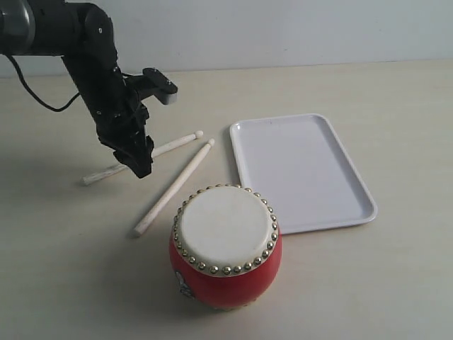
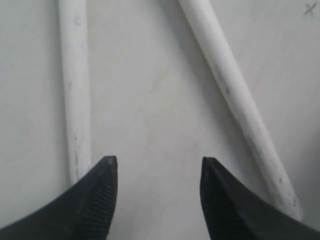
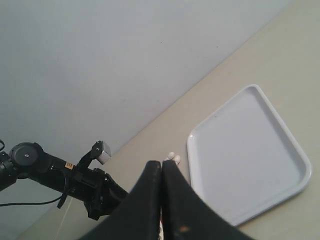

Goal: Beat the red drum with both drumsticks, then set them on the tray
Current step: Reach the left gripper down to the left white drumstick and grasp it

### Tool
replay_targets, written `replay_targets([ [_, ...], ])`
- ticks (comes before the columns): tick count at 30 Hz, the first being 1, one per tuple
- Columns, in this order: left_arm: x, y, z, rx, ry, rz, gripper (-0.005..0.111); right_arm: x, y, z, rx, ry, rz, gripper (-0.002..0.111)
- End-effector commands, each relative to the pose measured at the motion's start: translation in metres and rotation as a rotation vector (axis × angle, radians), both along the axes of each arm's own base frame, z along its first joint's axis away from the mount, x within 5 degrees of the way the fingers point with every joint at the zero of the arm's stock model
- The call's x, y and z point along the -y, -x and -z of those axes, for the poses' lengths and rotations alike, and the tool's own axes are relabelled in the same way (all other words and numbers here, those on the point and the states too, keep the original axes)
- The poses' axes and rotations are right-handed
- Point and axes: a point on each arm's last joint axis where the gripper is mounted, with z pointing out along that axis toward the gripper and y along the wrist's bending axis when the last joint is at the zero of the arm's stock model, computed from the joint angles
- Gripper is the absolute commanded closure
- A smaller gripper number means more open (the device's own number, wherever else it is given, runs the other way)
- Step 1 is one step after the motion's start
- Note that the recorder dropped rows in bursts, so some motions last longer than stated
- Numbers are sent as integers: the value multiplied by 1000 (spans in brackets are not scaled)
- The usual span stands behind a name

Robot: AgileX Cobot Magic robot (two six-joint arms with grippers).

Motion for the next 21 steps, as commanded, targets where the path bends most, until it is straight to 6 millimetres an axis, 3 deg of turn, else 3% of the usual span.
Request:
replay_targets([
  [1, -14, -6, -3, 26, -38, -29, 56, 0, 1, -2, 15, 13, 4, 108],
  [5, -20, -6, -3, -16, -13, -99, 56, 0, 1, -2, 17, 20, 4, 108],
  [15, -22, -8, -2, 5, -33, -41, 56, 1, 0, -2, 22, 21, 7, 108],
  [21, -14, -4, -1, -42, 49, -82, 56, 1, 0, -2, 22, 21, 7, 108],
])
